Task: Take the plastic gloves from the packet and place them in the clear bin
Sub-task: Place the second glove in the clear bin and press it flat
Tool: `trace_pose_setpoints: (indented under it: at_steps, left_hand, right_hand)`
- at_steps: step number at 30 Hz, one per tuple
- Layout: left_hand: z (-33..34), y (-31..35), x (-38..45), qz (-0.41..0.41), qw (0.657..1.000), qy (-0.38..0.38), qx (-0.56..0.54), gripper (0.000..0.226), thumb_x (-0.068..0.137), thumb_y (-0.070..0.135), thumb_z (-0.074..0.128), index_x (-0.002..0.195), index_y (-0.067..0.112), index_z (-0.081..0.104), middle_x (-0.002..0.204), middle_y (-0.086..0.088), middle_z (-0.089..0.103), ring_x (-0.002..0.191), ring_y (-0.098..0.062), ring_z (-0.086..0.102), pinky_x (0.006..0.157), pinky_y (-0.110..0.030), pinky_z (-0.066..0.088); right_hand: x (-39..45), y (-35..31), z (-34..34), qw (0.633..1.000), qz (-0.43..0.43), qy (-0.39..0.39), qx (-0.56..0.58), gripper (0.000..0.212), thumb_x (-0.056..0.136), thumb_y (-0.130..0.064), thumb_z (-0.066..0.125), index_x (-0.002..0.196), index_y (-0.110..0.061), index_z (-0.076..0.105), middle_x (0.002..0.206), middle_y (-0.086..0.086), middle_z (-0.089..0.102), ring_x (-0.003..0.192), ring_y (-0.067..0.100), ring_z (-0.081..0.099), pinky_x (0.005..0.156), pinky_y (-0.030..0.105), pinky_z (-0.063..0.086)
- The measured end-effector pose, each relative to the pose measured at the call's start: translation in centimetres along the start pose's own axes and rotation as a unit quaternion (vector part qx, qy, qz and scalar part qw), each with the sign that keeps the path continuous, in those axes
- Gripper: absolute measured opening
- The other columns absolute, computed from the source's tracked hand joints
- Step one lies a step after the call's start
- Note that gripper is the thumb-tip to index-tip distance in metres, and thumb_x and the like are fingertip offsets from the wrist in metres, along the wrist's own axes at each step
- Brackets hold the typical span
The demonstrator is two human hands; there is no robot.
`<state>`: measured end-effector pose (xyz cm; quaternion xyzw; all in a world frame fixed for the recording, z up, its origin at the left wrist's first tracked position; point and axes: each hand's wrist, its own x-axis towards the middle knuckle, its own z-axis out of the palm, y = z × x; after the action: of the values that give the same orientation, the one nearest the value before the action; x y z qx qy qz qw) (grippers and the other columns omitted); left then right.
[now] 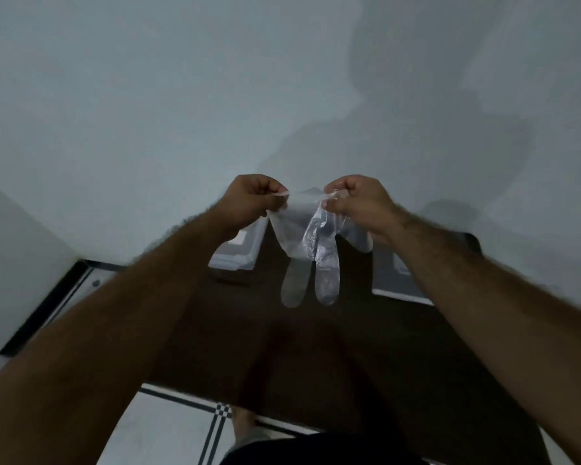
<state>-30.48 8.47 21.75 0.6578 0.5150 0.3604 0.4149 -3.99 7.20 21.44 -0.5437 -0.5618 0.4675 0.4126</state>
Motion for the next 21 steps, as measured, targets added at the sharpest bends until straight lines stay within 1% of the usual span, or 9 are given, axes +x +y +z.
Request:
trace_pose_setpoints:
  at_steps: [3, 6, 8, 11, 12, 15, 16, 19, 21]
  left_hand:
    - [-5.1, -3.2, 2.6, -0.009, 1.000, 0.006, 0.012, 0.008, 0.096, 0.009, 0.077, 0.101, 0.004, 0.080, 0.085, -0.007, 0.080, 0.072, -0.012, 0.068, 0.065, -0.021, 0.053]
    - [-9.4, -6.3, 5.5, -0.016, 0.999, 0.015, 0.031, 0.004, 0.094, 0.005, 0.078, 0.098, 0.005, 0.081, 0.083, -0.005, 0.079, 0.072, -0.008, 0.069, 0.069, -0.021, 0.056]
    - [-12.1, -8.5, 7.7, -0.020, 0.998, 0.000, 0.057, 0.008, 0.092, 0.003, 0.079, 0.092, 0.011, 0.081, 0.085, -0.003, 0.079, 0.078, -0.011, 0.072, 0.076, -0.026, 0.059]
    - [-15.7, -11.3, 11.5, -0.007, 0.995, -0.023, 0.092, 0.015, 0.087, 0.004, 0.080, 0.087, 0.019, 0.080, 0.087, -0.001, 0.080, 0.087, -0.022, 0.076, 0.085, -0.036, 0.062]
    - [-16.7, -12.1, 12.7, -0.004, 0.994, -0.022, 0.105, 0.014, 0.087, 0.005, 0.081, 0.087, 0.019, 0.080, 0.087, -0.001, 0.080, 0.087, -0.021, 0.075, 0.086, -0.037, 0.061]
    - [-19.0, -13.7, 16.2, -0.005, 0.991, -0.010, 0.134, 0.010, 0.086, 0.009, 0.082, 0.091, 0.017, 0.081, 0.088, 0.003, 0.079, 0.088, -0.017, 0.075, 0.089, -0.038, 0.063]
    - [-19.5, -14.1, 17.3, -0.001, 0.988, -0.006, 0.151, 0.009, 0.087, 0.010, 0.082, 0.093, 0.016, 0.081, 0.090, 0.003, 0.079, 0.090, -0.018, 0.076, 0.091, -0.038, 0.063]
    - [-21.1, -14.9, 20.2, 0.068, 0.967, 0.007, 0.247, 0.012, 0.091, 0.021, 0.077, 0.100, 0.014, 0.081, 0.097, -0.001, 0.080, 0.092, -0.024, 0.075, 0.089, -0.036, 0.060]
    - [-21.9, -14.9, 21.1, 0.120, 0.953, 0.031, 0.275, 0.016, 0.092, 0.025, 0.072, 0.102, 0.016, 0.081, 0.096, 0.000, 0.080, 0.086, -0.021, 0.074, 0.086, -0.039, 0.061]
  right_hand:
    - [4.6, -0.7, 4.7, 1.000, 0.017, -0.003, -0.012, 0.031, 0.080, -0.003, 0.089, 0.107, -0.014, 0.078, 0.108, 0.005, 0.080, 0.101, 0.021, 0.078, 0.092, 0.034, 0.064]
    - [9.1, -1.1, 9.5, 0.998, 0.033, 0.012, -0.057, 0.034, 0.082, -0.005, 0.088, 0.113, -0.014, 0.079, 0.112, 0.000, 0.075, 0.101, 0.013, 0.072, 0.088, 0.026, 0.061]
    - [12.0, -1.1, 12.6, 0.995, 0.034, 0.011, -0.094, 0.035, 0.084, -0.007, 0.088, 0.117, -0.015, 0.079, 0.113, -0.003, 0.073, 0.100, 0.006, 0.068, 0.082, 0.018, 0.056]
    - [16.5, -0.7, 16.5, 0.992, 0.046, 0.006, -0.118, 0.033, 0.083, -0.009, 0.089, 0.114, -0.016, 0.080, 0.111, -0.006, 0.074, 0.097, 0.001, 0.066, 0.079, 0.015, 0.052]
    - [18.0, -0.7, 17.6, 0.991, 0.050, 0.010, -0.121, 0.033, 0.082, -0.009, 0.090, 0.114, -0.015, 0.080, 0.108, -0.007, 0.074, 0.098, 0.002, 0.067, 0.080, 0.017, 0.054]
    - [22.0, -0.3, 19.9, 0.989, 0.057, 0.032, -0.131, 0.036, 0.081, -0.012, 0.091, 0.114, -0.014, 0.079, 0.111, -0.002, 0.075, 0.105, 0.017, 0.071, 0.092, 0.034, 0.061]
    - [23.1, -0.2, 20.5, 0.987, 0.056, 0.039, -0.142, 0.037, 0.080, -0.014, 0.092, 0.115, -0.014, 0.079, 0.112, 0.000, 0.076, 0.106, 0.019, 0.072, 0.094, 0.035, 0.060]
    - [25.8, -0.2, 21.4, 0.982, 0.033, 0.051, -0.181, 0.039, 0.078, -0.016, 0.093, 0.115, -0.013, 0.080, 0.112, 0.002, 0.076, 0.102, 0.016, 0.070, 0.083, 0.022, 0.056]
    - [26.8, -0.6, 21.7, 0.979, -0.010, 0.060, -0.196, 0.037, 0.080, -0.015, 0.091, 0.115, -0.013, 0.080, 0.109, 0.000, 0.076, 0.102, 0.015, 0.071, 0.089, 0.022, 0.055]
